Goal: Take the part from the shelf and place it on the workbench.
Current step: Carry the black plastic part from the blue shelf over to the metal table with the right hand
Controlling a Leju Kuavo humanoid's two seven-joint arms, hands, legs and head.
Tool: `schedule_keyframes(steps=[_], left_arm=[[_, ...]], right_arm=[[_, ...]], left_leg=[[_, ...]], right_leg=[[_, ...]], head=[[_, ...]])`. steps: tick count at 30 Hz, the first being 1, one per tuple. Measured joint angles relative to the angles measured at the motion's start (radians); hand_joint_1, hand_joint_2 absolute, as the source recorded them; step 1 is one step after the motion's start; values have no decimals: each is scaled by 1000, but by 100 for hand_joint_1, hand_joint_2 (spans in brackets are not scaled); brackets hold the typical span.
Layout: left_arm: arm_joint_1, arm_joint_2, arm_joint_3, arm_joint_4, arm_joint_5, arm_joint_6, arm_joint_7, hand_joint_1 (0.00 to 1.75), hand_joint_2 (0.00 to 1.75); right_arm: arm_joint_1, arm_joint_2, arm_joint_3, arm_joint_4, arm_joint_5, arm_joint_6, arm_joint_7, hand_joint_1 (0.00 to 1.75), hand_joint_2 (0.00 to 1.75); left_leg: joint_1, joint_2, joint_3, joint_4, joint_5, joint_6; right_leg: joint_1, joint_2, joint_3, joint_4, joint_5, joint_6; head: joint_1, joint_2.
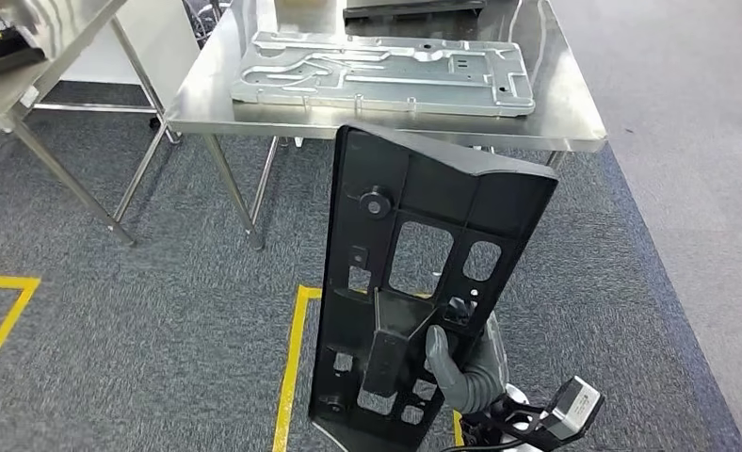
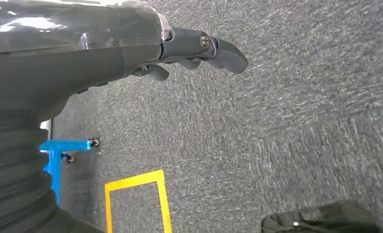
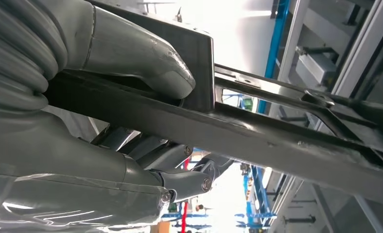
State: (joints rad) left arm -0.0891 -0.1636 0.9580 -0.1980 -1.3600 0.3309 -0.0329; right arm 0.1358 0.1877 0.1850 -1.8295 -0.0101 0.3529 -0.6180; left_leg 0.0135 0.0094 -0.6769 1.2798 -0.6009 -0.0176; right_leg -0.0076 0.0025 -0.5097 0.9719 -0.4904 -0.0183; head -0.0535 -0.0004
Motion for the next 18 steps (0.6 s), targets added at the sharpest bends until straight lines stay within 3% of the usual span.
schedule_keyframes(steps=[1, 2, 4, 6, 9, 11, 14, 16, 17, 18], left_arm=[[2, 0, 2, 0, 0, 0, 0, 0, 175], [4, 1, 4, 0, 0, -1, 1, 0, 175], [5, 2, 7, 0, 0, -1, 1, 0, 175], [4, 3, 11, 0, 0, -3, 1, 0, 175], [2, 4, 14, 0, 0, -5, 0, 0, 175], [2, 5, 14, 0, 0, -5, 0, 0, 175], [0, 4, 14, 0, -1, -6, 0, 0, 175], [2, 4, 15, 0, -1, -6, 0, 0, 175], [2, 4, 15, 0, 0, -6, 0, 0, 175], [3, 4, 15, 0, 0, -6, 0, 0, 175]], right_arm=[[0, 0, 0, 0, 0, 0, 0, 175, 175], [0, 0, 0, 1, 1, -1, 0, 175, 175], [0, 0, 0, 2, 1, -1, -1, 175, 175], [-1, 0, 0, 2, 1, -2, -4, 175, 175], [-1, 0, 1, 2, 3, -3, -7, 175, 175], [-3, 0, 1, 2, 3, -3, -9, 175, 175], [-4, 0, 1, 2, 3, -3, -11, 175, 175], [-2, -1, 1, 2, 3, -3, -11, 175, 175], [-2, -1, 1, 2, 3, -3, -11, 175, 175], [-2, -1, 1, 2, 3, -3, -11, 175, 175]], left_leg=[[0, 0, -18, 14, 15, 0], [0, 0, -15, -16, 51, 0], [-1, -3, 32, -147, 138, 7], [-5, -9, 71, -241, 170, 18], [-8, -11, 85, -263, 154, 37], [-5, -11, 103, -275, 147, 49], [-3, -10, 129, -282, 130, 56], [-2, -10, 148, -282, 112, 54], [-2, -10, 161, -282, 103, 52], [-2, -10, 177, -282, 92, 50]], right_leg=[[1, 5, 8, 1, -7, 1], [1, 10, 19, 1, -15, 2], [2, 17, 43, 1, -34, 7], [3, 21, 54, 3, -50, 18], [3, 22, 54, 14, -51, 36], [2, 15, 27, 70, -51, 46], [-3, 7, -98, 250, -106, 61], [-6, 5, -167, 309, -129, 65], [-7, 3, -176, 289, -110, 64], [-8, 1, -170, 238, -70, 62]], head=[[0, 0], [0, 0], [0, 0], [0, 0], [0, 0], [0, 0], [0, 0], [0, 0], [0, 0], [0, 0]])
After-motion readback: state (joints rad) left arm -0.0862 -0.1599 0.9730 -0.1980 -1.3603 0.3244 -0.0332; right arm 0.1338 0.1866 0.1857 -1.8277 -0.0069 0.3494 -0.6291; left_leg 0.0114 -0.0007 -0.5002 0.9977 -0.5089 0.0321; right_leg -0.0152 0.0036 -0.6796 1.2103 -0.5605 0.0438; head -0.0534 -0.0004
